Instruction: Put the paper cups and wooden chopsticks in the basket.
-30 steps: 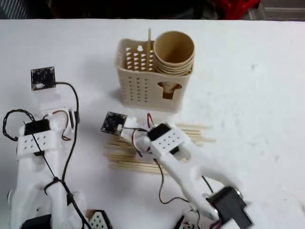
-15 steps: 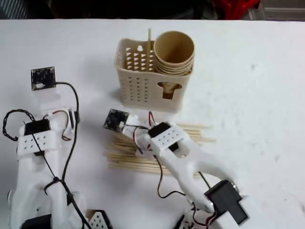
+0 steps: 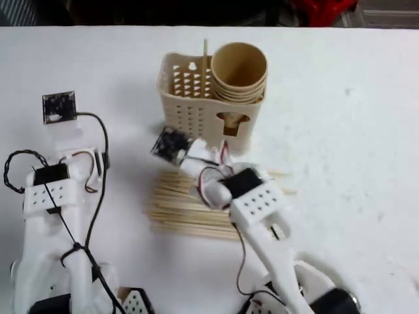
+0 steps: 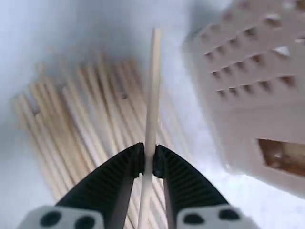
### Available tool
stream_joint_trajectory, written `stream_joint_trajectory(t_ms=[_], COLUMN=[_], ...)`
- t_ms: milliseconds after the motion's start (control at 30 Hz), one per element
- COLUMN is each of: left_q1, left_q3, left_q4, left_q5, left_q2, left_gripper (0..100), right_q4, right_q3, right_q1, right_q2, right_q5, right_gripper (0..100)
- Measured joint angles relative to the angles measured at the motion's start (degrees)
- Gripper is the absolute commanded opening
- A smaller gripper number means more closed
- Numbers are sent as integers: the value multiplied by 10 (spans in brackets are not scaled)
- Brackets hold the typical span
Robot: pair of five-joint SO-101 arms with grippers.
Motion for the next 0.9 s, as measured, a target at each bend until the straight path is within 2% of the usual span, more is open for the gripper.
stream_joint_trajectory(t_ms=[200, 367, 667, 900], left_q1=[0, 0, 0, 0], left_q3=[0, 0, 0, 0], left_q4=[0, -1, -1, -1], left_q5=[0, 0, 0, 0], left_q2=[0, 0, 0, 0], left_gripper=[203, 203, 203, 203], right_q4=[1, -37, -302, -337], right_q3=[-105, -256, -382, -462], right_q1=[6, 7, 8, 11], right_q2=[-98, -92, 78, 203], right_q5=[-93, -113, -113, -113], right_gripper=[17, 17, 17, 21])
